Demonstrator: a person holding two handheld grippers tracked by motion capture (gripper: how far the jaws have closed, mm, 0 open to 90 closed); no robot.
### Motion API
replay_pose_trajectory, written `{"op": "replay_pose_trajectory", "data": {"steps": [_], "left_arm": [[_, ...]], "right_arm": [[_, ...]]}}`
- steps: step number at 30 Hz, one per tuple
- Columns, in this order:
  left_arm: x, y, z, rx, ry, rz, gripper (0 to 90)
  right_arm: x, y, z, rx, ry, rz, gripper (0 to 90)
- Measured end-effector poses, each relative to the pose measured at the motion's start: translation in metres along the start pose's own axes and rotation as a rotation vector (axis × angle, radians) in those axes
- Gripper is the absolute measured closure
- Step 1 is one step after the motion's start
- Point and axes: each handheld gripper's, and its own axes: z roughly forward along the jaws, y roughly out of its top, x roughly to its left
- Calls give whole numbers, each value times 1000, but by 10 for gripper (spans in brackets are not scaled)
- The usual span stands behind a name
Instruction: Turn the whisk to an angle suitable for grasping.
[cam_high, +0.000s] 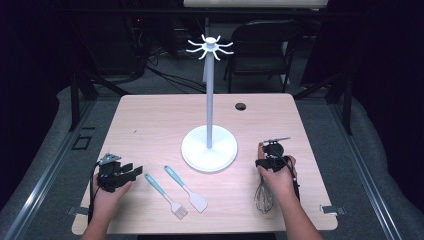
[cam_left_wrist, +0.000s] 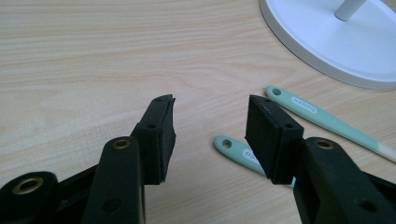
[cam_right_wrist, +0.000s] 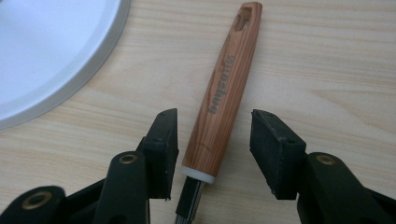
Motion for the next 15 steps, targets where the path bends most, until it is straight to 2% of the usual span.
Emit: {"op": "replay_pose_trajectory", "data": {"steps": [8, 11, 15], "left_arm": [[0, 0, 1, 1, -1, 3, 515], [0, 0, 2, 10, -2, 8, 515], [0, 0, 2, 4, -3, 6, 515]], "right_arm": [[1, -2, 5, 33, 24, 16, 547], [1, -2, 7, 34, 20, 20, 547], [3, -2, 10, 45, 6, 2, 570]]}}
